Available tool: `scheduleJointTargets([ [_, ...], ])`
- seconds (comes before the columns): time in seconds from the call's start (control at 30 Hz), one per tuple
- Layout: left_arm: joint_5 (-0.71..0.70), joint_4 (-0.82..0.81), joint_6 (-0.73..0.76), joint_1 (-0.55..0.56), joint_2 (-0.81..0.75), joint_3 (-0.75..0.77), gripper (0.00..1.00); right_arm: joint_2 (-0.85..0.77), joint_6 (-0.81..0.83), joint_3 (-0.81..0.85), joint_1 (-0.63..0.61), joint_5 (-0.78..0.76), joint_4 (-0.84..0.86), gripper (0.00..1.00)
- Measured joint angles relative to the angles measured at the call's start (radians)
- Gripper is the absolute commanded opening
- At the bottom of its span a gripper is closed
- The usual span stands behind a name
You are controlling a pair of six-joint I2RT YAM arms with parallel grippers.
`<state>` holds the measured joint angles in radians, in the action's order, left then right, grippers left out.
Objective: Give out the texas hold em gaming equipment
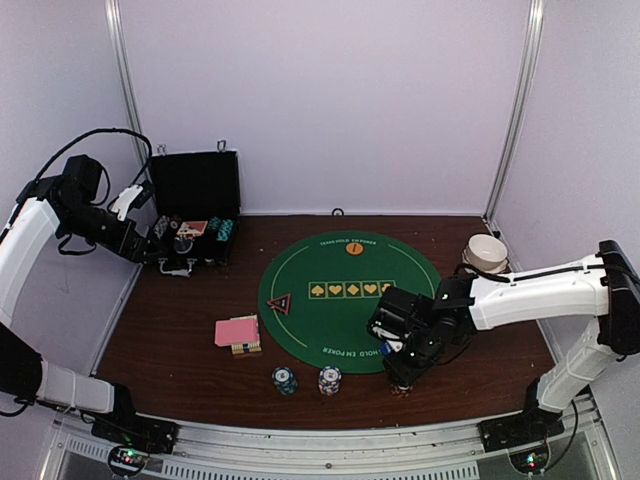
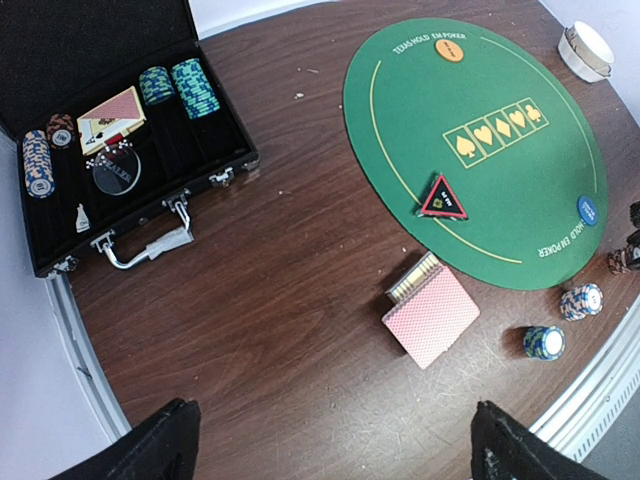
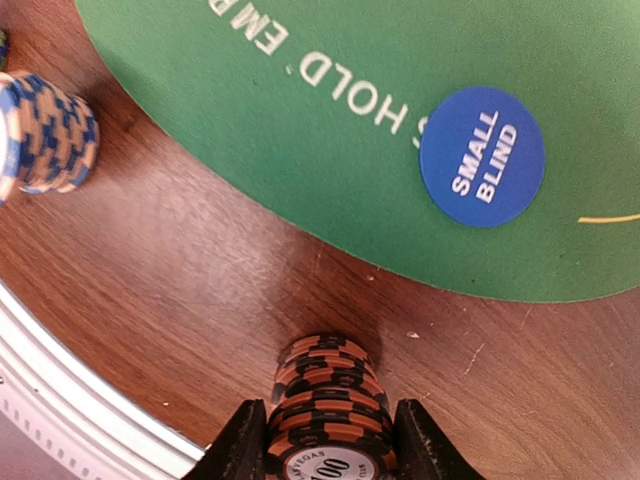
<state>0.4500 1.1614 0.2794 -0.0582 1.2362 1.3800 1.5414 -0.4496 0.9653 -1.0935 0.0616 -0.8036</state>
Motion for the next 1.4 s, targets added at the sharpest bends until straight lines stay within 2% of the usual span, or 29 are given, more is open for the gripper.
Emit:
scheduleJointTargets([
  [0.23,0.001,0.0,0.002,0.0,0.0,0.0,0.98,0.001,0.009,0.135,0.004,-0.029,-0.076,0.17],
  [0.4,0.002,0.0,0.008,0.0,0.0,0.0,0.98,0.057,0.038,0.31,0.06,-0.063,-0.118,0.16],
  [0.73,0.006,0.001,0.011,0.0,0.0,0.0,0.97,0.446,0.114,0.778,0.344,-0.093,-0.087,0.15],
  [0.97,0.012,0.001,0.011,0.0,0.0,0.0,0.97,0.71,0.131,1.047,0.483,-0.091,-0.059,0.14],
  [1.4,0.019,0.001,0.017,0.0,0.0,0.0,0.98,0.96,0.129,1.306,0.546,-0.081,-0.051,0.15],
])
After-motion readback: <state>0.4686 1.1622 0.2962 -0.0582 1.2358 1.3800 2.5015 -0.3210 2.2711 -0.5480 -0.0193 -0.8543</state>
